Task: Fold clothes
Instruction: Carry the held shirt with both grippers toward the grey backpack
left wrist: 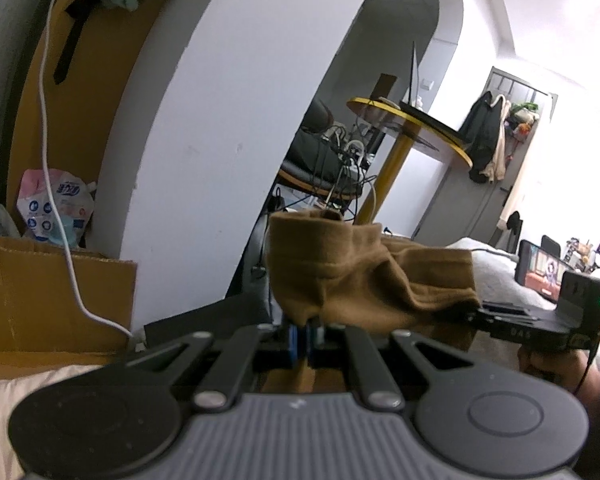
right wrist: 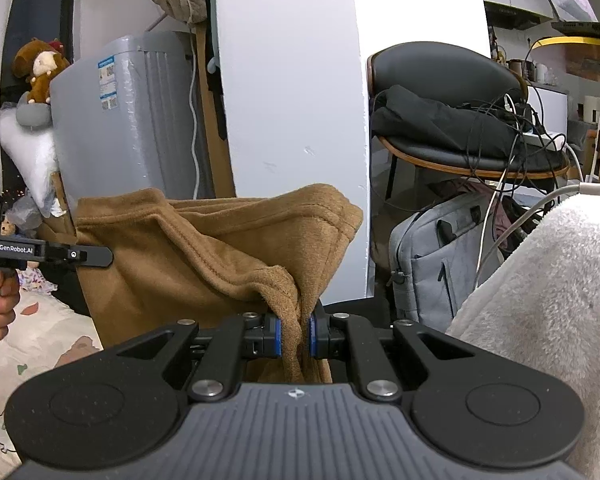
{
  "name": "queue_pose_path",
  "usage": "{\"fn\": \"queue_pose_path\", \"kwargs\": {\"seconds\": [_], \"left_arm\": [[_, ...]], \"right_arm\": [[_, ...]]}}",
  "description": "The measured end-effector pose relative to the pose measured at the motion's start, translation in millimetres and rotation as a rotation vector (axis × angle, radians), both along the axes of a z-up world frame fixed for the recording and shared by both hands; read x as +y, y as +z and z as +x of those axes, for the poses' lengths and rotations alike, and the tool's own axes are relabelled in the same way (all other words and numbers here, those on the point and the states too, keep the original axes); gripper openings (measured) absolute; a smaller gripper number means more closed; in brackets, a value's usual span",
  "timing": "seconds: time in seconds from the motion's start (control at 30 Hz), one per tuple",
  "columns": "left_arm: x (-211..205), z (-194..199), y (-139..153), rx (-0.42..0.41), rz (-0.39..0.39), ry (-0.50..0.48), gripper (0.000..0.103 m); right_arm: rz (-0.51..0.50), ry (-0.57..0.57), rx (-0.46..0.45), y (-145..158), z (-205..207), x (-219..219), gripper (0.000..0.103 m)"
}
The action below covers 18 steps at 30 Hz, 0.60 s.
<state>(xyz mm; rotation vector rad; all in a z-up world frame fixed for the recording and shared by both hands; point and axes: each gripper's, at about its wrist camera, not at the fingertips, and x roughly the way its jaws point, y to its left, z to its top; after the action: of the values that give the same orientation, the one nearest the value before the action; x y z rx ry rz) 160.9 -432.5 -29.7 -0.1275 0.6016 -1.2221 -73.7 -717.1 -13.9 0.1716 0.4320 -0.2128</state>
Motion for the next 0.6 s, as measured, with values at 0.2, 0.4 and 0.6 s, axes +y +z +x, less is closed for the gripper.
{"fn": "queue_pose_path", "kwargs": {"seconds": [0.2,0.4,0.6], "left_arm": [[-20.5,12.1,-4.5,-0.031,0.030,-0.008,0.004],[-41.3,24.9,-20.9,-0.044,0.060,-0.008,0.004],[-60.4,46.9,-44.9,-0.026,0.088,0.000,0.004]], "right_arm": [[-0.029,-0.021,0.009,-6.2,11.5,-9.6,0.013],[-0.053,-0.034,0.052,-23.6,31.9,-22.0,0.013],[-0.066,-0.041,0.099,-46.6,53.9,-35.4,0.013]]}}
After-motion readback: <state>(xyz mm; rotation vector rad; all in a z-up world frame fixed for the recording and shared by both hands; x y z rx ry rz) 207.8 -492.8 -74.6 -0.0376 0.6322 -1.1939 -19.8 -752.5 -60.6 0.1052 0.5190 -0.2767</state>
